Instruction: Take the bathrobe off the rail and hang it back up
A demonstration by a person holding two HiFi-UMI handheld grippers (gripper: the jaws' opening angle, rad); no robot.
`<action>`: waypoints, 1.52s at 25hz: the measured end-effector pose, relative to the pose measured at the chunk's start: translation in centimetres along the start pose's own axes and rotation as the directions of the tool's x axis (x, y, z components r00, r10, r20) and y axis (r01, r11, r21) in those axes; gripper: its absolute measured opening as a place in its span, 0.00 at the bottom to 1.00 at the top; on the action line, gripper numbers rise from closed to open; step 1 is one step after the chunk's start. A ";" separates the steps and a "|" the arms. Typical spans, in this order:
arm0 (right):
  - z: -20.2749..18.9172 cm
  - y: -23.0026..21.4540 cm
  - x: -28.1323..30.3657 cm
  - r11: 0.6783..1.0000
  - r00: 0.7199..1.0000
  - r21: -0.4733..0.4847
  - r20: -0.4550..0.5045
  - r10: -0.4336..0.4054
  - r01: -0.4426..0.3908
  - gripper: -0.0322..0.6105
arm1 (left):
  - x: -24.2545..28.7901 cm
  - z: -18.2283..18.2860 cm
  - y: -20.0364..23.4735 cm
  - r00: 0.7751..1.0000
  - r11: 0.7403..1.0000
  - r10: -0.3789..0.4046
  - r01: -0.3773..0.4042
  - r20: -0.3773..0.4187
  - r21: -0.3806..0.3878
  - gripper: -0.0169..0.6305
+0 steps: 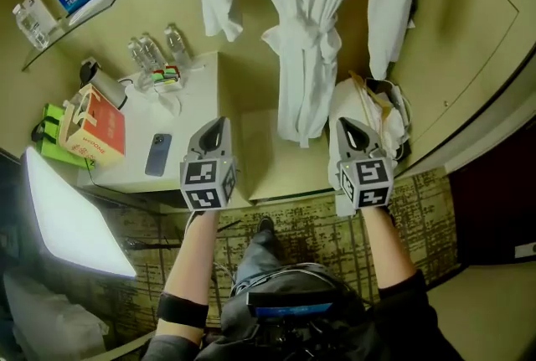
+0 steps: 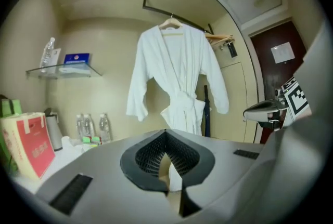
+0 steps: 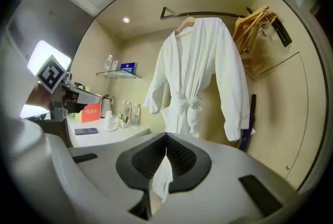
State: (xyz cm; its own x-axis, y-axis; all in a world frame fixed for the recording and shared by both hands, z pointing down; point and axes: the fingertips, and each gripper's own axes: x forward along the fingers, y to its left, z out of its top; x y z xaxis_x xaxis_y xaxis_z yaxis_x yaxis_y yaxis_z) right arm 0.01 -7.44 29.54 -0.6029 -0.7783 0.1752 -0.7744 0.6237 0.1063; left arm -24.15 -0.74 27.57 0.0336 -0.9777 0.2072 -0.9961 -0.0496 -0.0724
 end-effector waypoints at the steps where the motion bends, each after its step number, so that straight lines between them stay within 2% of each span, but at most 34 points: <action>1: -1.0 0.3 -0.8 1.000 1.000 0.010 -0.013 -0.001 0.001 0.09 | -1.1 -1.6 0.2 1.000 1.000 0.015 -0.015 -0.017 -0.020 0.03; 4: -3.4 1.1 -3.0 0.999 0.999 0.054 -0.046 0.007 -0.005 0.09 | -3.9 -5.5 0.2 0.997 0.997 0.054 -0.056 -0.056 -0.052 0.03; 8: -6.2 1.9 -5.6 0.997 0.996 0.079 -0.080 0.033 -0.026 0.09 | -6.7 -8.6 -1.3 0.994 0.996 0.064 -0.070 -0.092 -0.059 0.03; 17: -9.0 2.7 -9.2 0.994 0.992 0.094 -0.105 0.069 -0.060 0.09 | -10.2 -12.0 -3.2 0.989 0.990 0.086 -0.098 -0.118 -0.102 0.03; 26: -9.2 1.9 -10.1 0.994 0.991 0.087 -0.103 0.081 -0.072 0.09 | -10.7 -11.7 -4.7 0.991 0.991 0.080 -0.090 -0.107 -0.096 0.03; 31: -9.3 1.6 -10.1 0.992 0.990 0.094 -0.105 0.094 -0.084 0.09 | -10.7 -11.7 -5.7 0.991 0.989 0.064 -0.079 -0.119 -0.122 0.03; 38: -9.8 1.4 -9.6 0.990 0.989 0.107 -0.100 0.105 -0.095 0.09 | -10.4 -11.7 -5.4 0.989 0.991 0.083 -0.095 -0.119 -0.099 0.03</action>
State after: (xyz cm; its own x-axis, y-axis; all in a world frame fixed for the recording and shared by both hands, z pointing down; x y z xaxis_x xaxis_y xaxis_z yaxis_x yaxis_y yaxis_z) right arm 6.57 1.55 37.56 -0.6589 -0.6971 0.2826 -0.7299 0.6834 -0.0159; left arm -20.07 12.11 37.24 -0.0589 -0.9473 0.3150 -0.9979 0.0639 0.0057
